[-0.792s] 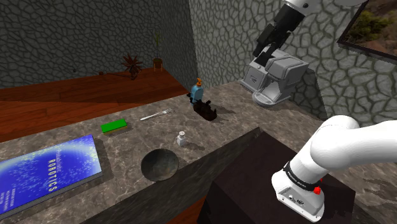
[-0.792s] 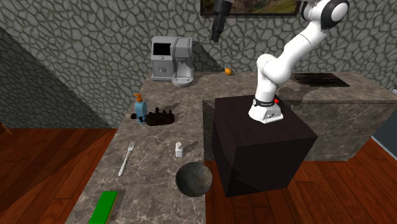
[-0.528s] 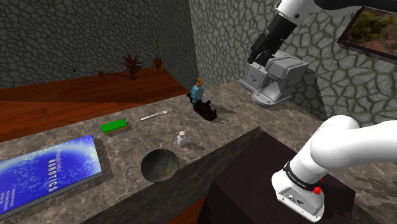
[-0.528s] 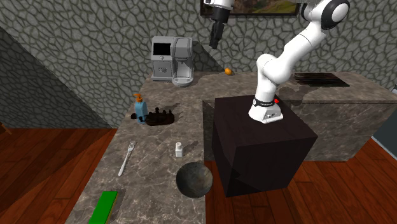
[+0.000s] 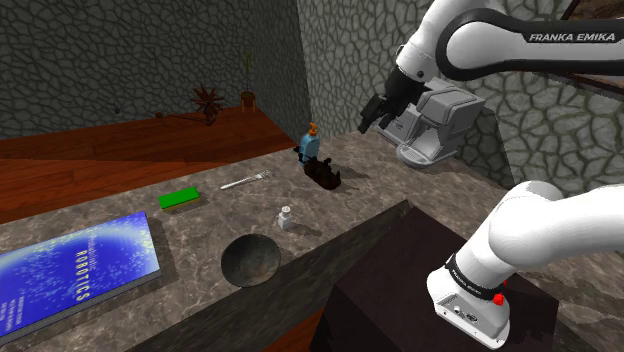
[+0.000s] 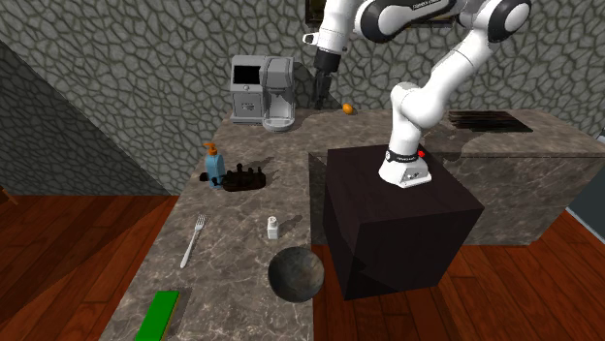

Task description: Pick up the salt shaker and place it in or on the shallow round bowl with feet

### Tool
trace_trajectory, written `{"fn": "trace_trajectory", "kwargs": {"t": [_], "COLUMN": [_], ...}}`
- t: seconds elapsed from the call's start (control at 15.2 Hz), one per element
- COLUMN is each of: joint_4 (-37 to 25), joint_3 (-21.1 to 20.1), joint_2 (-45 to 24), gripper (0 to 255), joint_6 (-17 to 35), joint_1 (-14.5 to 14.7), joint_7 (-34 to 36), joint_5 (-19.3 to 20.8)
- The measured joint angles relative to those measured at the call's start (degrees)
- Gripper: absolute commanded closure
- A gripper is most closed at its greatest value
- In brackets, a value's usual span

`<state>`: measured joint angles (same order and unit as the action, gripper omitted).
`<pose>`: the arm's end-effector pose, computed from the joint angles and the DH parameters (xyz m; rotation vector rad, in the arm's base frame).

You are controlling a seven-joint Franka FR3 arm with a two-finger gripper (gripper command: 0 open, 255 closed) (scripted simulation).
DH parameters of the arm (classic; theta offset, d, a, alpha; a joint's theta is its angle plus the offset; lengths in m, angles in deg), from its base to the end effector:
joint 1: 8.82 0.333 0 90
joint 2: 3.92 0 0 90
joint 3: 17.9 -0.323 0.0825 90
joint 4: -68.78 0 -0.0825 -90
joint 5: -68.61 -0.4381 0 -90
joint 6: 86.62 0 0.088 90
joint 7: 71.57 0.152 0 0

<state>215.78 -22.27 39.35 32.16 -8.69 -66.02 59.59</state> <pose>0.4068 0.0454 0.4765 -2.9994 0.1348 -0.3835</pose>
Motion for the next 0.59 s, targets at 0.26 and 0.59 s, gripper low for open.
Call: {"fn": "trace_trajectory", "kwargs": {"t": [0.26,0.59], "joint_4": [4.0,7.1], "joint_3": [-2.9,-6.4], "joint_2": [-4.6,-12.9], "gripper": [0,0], "joint_6": [9.2,21.1], "joint_1": [0.7,0.8], "joint_7": [1.6,3.7], "joint_5": [-0.7,-0.9]}}
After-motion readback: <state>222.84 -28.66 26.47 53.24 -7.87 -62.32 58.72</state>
